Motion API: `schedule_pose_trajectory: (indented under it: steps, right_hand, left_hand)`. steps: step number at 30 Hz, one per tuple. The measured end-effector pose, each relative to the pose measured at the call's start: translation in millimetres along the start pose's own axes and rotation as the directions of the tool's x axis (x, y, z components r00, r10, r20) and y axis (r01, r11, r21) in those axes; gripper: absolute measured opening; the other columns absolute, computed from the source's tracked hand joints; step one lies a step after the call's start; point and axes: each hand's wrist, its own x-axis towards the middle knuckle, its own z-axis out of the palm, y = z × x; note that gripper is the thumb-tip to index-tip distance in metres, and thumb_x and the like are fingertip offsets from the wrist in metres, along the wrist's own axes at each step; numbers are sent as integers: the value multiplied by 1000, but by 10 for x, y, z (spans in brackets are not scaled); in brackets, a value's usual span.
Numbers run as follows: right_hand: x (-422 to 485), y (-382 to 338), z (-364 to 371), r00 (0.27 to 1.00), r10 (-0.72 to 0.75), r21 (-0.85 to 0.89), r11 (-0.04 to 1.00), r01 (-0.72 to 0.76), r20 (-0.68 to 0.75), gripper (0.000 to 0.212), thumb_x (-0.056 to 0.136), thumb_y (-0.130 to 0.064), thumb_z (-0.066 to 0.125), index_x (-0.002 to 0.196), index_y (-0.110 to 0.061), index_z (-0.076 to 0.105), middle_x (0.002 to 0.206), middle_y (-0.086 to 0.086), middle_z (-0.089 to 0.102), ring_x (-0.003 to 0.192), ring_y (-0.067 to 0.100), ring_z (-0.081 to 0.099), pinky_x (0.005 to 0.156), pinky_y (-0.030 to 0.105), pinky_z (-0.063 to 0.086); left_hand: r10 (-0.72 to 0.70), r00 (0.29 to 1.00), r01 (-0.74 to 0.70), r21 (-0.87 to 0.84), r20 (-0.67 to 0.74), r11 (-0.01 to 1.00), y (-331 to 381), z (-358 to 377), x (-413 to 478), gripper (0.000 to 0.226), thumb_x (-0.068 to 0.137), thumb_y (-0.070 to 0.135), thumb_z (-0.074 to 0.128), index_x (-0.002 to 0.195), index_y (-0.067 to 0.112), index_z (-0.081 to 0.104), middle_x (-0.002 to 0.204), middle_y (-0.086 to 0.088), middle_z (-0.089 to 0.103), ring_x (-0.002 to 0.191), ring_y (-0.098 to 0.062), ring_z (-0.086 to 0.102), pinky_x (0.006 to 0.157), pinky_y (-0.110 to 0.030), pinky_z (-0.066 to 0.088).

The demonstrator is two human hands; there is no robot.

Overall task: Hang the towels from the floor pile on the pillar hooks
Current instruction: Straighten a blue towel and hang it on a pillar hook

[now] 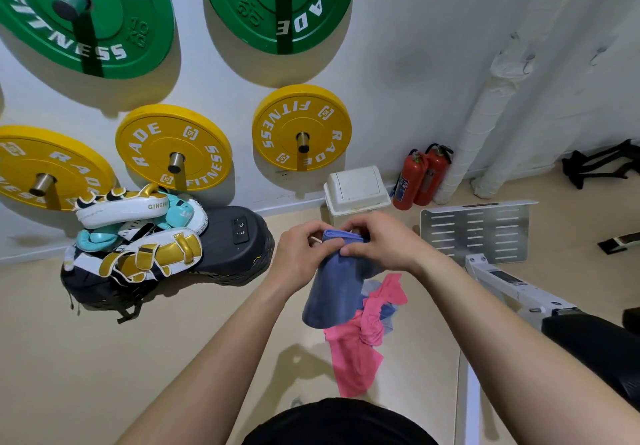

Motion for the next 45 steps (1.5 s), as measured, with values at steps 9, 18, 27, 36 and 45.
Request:
schedule_pose_trajectory:
  steps: [9, 18, 27, 36, 45]
  right_hand:
    - [72, -133, -260, 994, -92, 35, 995, 95, -62, 9, 93, -19, 61, 88, -23, 55, 82, -10, 60, 76, 9, 53, 64, 16, 37]
    - [92, 101, -504, 937, 33, -12, 999, -39, -349, 11, 102, -31, 46, 99, -21, 49, 92, -1, 62, 85, 21, 58, 75, 40, 43]
    - [56, 384, -567, 929, 48, -26, 998, -62, -367, 21, 91, -37, 66, 81, -26, 51, 74, -9, 59, 70, 6, 54, 62, 28, 40]
    - [2, 760, -397, 856, 227, 134, 973, -186, -464, 18, 96, -27, 60, 84, -17, 51, 70, -5, 56, 63, 10, 49, 56, 26, 36]
    - [-23, 978, -91, 659, 506, 359, 862, -358, -557, 15, 92, -25, 64, 85, -13, 57, 73, 1, 61, 77, 26, 56, 68, 31, 35]
  left_hand:
    - [-69, 988, 75, -34, 136, 997, -303, 130, -54, 31, 72, 41, 76, 96, 22, 70, 86, -6, 71, 74, -13, 56, 75, -47, 53]
    - [-187, 950, 156, 138, 252, 978, -623, 44, -120, 23, 78, 34, 67, 75, 12, 59, 66, 11, 45, 59, -6, 37, 56, -23, 31]
    - [-277, 958, 273, 63, 68, 960, -813, -243, -81, 17, 94, 21, 65, 87, 6, 63, 75, -1, 59, 69, -10, 51, 61, -20, 40]
    - [-239, 969, 231, 123, 53, 965, -698, -785, 75, 5, 85, 21, 75, 89, 22, 74, 77, 6, 72, 70, -8, 65, 66, -33, 55]
    - [-282, 916, 316, 77, -285, 946, -559, -568, 253, 13, 85, 26, 76, 86, 14, 70, 73, -5, 70, 57, -13, 61, 49, -16, 47]
